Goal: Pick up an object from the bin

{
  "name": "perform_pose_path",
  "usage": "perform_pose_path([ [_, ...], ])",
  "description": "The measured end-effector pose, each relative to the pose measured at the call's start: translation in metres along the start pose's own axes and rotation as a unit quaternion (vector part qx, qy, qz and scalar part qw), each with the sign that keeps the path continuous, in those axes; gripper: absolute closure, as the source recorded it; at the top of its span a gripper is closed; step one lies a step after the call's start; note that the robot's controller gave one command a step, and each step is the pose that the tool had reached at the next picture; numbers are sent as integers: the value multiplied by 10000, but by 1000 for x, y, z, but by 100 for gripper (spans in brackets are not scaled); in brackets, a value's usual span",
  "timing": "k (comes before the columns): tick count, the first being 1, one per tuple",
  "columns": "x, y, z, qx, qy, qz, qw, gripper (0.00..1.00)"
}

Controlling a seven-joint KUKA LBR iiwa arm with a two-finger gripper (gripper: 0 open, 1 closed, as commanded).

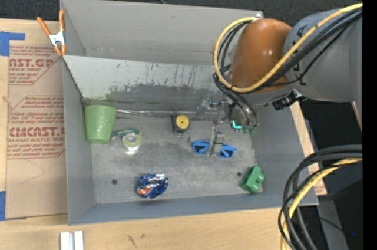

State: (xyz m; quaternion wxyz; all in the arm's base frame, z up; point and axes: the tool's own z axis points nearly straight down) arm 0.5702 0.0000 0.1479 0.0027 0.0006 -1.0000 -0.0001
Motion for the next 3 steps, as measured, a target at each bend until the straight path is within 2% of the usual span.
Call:
perform_pose_path([
  [1, -16, -53, 81, -1, -12, 804, 9968, 0],
  [2, -17, -52, 78, -1, -40, 788, 9969, 100],
  [3, 8, -42, -69, -7, -76, 834, 9965, 100],
])
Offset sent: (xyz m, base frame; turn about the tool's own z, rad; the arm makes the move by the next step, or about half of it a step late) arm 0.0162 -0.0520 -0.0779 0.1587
